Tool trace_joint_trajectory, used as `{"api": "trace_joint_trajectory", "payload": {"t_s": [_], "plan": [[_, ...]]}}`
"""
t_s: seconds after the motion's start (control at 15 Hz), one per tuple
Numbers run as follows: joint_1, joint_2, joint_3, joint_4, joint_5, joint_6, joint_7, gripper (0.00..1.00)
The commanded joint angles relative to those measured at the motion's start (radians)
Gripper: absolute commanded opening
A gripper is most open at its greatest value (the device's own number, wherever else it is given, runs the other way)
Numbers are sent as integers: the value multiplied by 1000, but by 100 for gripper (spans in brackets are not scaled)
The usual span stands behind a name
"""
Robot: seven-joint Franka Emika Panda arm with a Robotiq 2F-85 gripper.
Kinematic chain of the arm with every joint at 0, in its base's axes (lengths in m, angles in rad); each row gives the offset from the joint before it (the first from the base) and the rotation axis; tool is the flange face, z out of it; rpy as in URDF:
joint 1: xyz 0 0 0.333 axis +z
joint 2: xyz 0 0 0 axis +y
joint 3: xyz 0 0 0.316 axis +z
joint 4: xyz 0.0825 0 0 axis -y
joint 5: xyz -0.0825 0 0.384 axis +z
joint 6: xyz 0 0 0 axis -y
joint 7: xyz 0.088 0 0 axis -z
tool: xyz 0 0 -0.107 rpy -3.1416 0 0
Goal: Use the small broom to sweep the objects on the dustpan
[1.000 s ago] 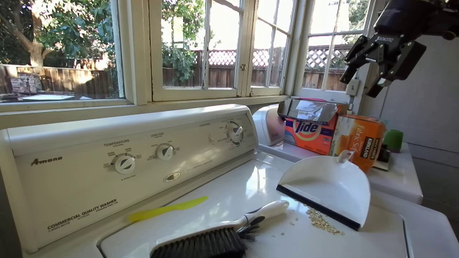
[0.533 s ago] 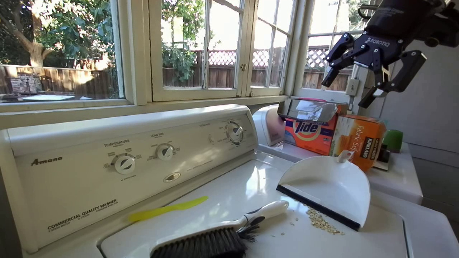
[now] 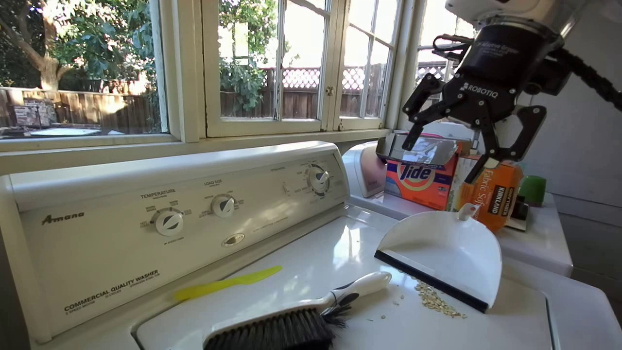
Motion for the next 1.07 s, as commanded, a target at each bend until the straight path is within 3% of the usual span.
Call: {"api": "trace_joint_trajectory", "payload": {"t_s": [0.0,0.6,0.67,1.0], "plan": [[-28,108,51,97,48,-57,-106,100],[-29,248,91,260,-92,-354,3,100],[-46,219,102,214,-47,-295,-26,100],[-44,240,103,244,-81,-325,-11,100]]}}
